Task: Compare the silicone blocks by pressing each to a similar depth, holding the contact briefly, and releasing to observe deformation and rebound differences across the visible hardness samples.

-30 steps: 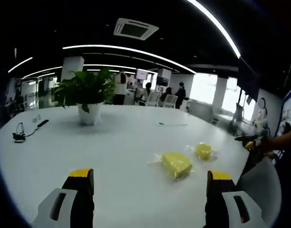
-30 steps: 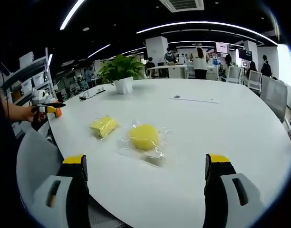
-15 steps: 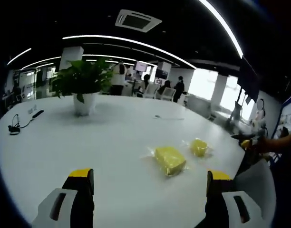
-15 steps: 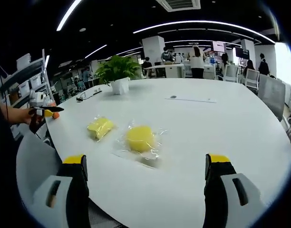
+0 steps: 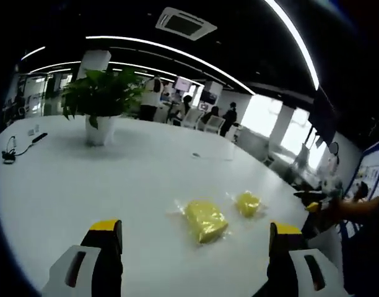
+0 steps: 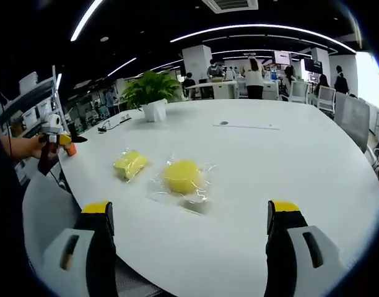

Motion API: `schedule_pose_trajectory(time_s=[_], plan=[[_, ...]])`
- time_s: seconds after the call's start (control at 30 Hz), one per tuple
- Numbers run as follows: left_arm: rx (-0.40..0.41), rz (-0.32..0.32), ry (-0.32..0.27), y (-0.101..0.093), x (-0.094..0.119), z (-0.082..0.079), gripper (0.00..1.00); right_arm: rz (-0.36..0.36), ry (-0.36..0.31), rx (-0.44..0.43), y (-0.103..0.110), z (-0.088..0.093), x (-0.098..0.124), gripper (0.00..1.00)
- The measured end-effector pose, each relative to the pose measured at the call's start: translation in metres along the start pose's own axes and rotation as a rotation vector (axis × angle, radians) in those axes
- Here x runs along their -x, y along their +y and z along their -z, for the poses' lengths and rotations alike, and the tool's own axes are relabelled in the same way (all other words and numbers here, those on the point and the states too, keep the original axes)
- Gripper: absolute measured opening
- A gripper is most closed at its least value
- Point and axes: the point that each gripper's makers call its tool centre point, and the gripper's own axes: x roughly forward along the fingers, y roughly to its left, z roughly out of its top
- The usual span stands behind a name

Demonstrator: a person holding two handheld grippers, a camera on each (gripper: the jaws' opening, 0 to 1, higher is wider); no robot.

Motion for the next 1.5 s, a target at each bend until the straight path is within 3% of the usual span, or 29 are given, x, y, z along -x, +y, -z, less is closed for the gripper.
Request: schedule_pose_trajectory(time_s=[0.23,0.4,1.0,1.13,1.27,1.33,1.5], plan=[[0.022,0.035,-0.003,-0.011,-0.019,-0.014,1.0,0.011,0.0,-0.012,-0.001,0.003,0.002,0.96],[0.05,0.081,0.009,-0.03,-0.04,-0.024,1.0,0.013,-0.001,-0.018,0.002,0.002,0.003,0.96],[0.021,0.177,0.09,-0.07,-0.108,-0.034,1.0,0.015,-0.008,-0.024,-0.004,0.002,0.003,0.96],[0.092,0.179,0.089,-0.07,-0.12,-0.039,1.0,0.023,-0.013,-0.034,-0.008,0.004,0.006,0.96],[0.222,0.157,0.096,-0.068,-0.135,-0.043,1.0,0.029,-0.013,-0.04,-0.011,0.007,0.008,0.96],[0.239,0.168,0.08,-0.07,-0.142,-0.048,1.0,0.035,-0.017,-0.051,-0.014,0.007,0.01,0.96],[0.236,0.183,0.106,-0.077,-0.159,-0.044,1.0,0.038,-0.013,-0.056,-0.016,0.009,0.013,0.96]])
